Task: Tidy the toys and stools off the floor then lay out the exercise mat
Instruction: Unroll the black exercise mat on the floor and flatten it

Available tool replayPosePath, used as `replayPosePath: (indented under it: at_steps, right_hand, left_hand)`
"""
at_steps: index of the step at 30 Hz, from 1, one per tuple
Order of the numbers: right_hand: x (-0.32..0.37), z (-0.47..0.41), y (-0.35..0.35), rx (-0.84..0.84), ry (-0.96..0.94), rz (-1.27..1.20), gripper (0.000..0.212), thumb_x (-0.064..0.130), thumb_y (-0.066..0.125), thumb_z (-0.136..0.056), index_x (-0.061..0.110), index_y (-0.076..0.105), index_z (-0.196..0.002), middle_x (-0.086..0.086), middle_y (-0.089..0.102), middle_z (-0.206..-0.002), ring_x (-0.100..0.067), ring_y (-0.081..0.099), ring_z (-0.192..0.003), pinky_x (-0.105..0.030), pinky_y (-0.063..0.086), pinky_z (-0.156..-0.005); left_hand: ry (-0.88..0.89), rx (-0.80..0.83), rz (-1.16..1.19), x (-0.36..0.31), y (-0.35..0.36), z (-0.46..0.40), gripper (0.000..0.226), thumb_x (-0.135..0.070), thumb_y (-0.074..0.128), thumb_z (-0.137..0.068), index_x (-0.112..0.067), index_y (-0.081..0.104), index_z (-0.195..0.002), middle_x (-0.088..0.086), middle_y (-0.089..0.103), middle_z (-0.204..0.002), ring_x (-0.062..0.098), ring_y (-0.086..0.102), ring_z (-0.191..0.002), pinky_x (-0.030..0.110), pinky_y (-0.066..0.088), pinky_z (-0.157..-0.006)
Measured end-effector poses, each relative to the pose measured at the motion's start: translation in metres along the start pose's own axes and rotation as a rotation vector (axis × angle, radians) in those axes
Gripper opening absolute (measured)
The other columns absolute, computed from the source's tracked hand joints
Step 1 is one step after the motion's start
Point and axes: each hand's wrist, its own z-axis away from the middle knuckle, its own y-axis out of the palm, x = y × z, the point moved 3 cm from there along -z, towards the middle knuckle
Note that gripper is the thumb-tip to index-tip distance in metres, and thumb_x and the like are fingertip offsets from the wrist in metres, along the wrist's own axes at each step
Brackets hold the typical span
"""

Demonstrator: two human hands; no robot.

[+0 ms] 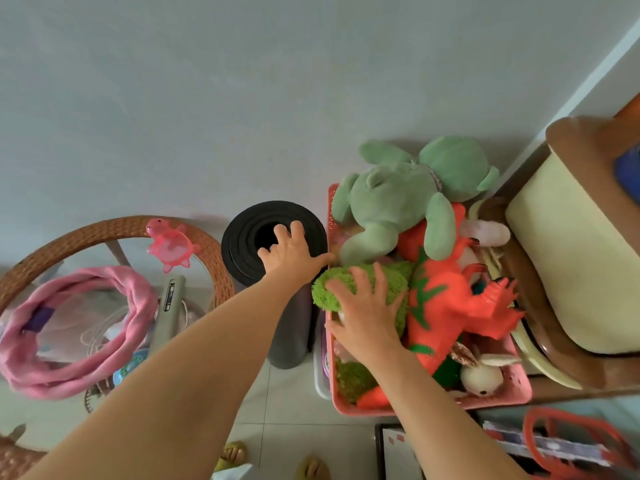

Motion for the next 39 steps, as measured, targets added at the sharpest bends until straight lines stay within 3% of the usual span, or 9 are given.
replayPosePath:
  at_steps: [7, 12, 16, 19, 28, 32, 34, 37, 39]
  right_hand:
    - [-0.002, 0.002, 0.0, 0.007, -0.029, -0.005, 0.062, 0.042, 0.061, -0.084, 0.038, 0.028, -0.136, -0.001, 0.009, -0.152, -0.036, -0.008, -0.143, -0.071, 0.006, -0.105]
    - [-0.002, 0.003, -0.002, -0.002, -0.031, -0.019, 0.062, 0.042, 0.061, -0.083, 0.038, 0.029, -0.135, -0.001, 0.009, -0.152, -0.036, -0.007, -0.143, -0.071, 0.006, -0.105]
    - [-0.003, 0.004, -0.002, -0.011, -0.034, -0.022, 0.06, 0.04, 0.061, -0.084, 0.038, 0.03, -0.135, 0.0, 0.012, -0.149, -0.036, -0.006, -0.142, -0.071, 0.008, -0.106]
    - [-0.004, 0.003, -0.003, 0.015, -0.033, -0.044, 0.064, 0.038, 0.064, -0.083, 0.037, 0.029, -0.137, -0.001, 0.011, -0.15, -0.036, -0.007, -0.142, -0.072, 0.007, -0.106]
    - [0.0, 0.005, -0.007, 0.009, -0.035, -0.031, 0.064, 0.035, 0.066, -0.082, 0.035, 0.031, -0.136, -0.002, 0.014, -0.15, -0.037, -0.005, -0.142, -0.074, 0.008, -0.104]
    - [-0.001, 0.006, -0.005, -0.008, -0.045, -0.022, 0.064, 0.036, 0.064, -0.083, 0.034, 0.03, -0.137, -0.004, 0.012, -0.151, -0.038, -0.005, -0.142, -0.073, 0.007, -0.104]
    - [-0.001, 0.005, -0.004, 0.001, -0.036, -0.004, 0.065, 0.039, 0.062, -0.084, 0.035, 0.027, -0.138, -0.004, 0.01, -0.151, -0.038, -0.006, -0.142, -0.072, 0.006, -0.105]
    - [-0.001, 0.002, -0.003, 0.01, -0.021, -0.007, 0.066, 0.041, 0.062, -0.083, 0.037, 0.025, -0.138, -0.003, 0.008, -0.153, -0.037, -0.007, -0.142, -0.071, 0.005, -0.107]
    - [-0.001, 0.002, -0.002, 0.007, -0.025, -0.02, 0.065, 0.04, 0.063, -0.083, 0.038, 0.027, -0.137, -0.003, 0.008, -0.152, -0.037, -0.007, -0.143, -0.072, 0.006, -0.107]
  left_hand:
    - [0.022, -0.098, 0.042, 0.004, 0.008, 0.005, 0.056, -0.041, 0.059, -0.081, -0.018, 0.032, -0.125, 0.008, 0.036, -0.125, 0.028, 0.058, -0.092, 0.039, 0.031, -0.082]
    - [0.066, -0.123, 0.089, 0.011, 0.016, 0.023, 0.063, -0.038, 0.061, -0.082, -0.023, 0.028, -0.134, 0.009, 0.037, -0.127, 0.028, 0.058, -0.091, 0.038, 0.04, -0.084]
    - [0.111, -0.136, 0.158, 0.023, 0.018, 0.042, 0.064, -0.037, 0.063, -0.08, -0.021, 0.032, -0.134, 0.007, 0.04, -0.122, 0.022, 0.05, -0.075, 0.032, 0.042, -0.065]
    - [0.128, -0.156, 0.146, 0.027, 0.025, 0.066, 0.066, -0.036, 0.064, -0.079, -0.02, 0.032, -0.135, 0.006, 0.041, -0.121, 0.018, 0.047, -0.073, 0.03, 0.041, -0.06]
    - [0.088, -0.134, 0.141, 0.033, 0.039, 0.117, 0.067, -0.038, 0.064, -0.08, -0.022, 0.031, -0.136, 0.005, 0.041, -0.123, 0.023, 0.056, -0.09, 0.032, 0.049, -0.077]
    - [0.236, -0.175, 0.045, 0.036, 0.015, 0.109, 0.047, -0.047, 0.045, -0.092, -0.023, 0.042, -0.132, 0.003, 0.05, -0.116, 0.021, 0.056, -0.096, 0.032, 0.043, -0.08]
    - [0.278, -0.253, -0.03, 0.041, -0.01, 0.088, 0.042, -0.04, 0.044, -0.093, -0.021, 0.048, -0.13, 0.005, 0.05, -0.122, 0.025, 0.049, -0.114, 0.037, 0.038, -0.094]
    - [0.216, -0.085, -0.096, 0.048, -0.025, 0.058, 0.07, -0.028, 0.054, -0.087, -0.025, 0.019, -0.147, 0.01, 0.019, -0.152, 0.031, 0.014, -0.142, 0.052, 0.017, -0.113]
    - [0.155, 0.069, -0.107, 0.049, -0.02, 0.051, 0.086, -0.027, 0.057, -0.085, -0.024, 0.001, -0.15, 0.008, 0.013, -0.154, 0.032, 0.01, -0.143, 0.057, 0.015, -0.112]
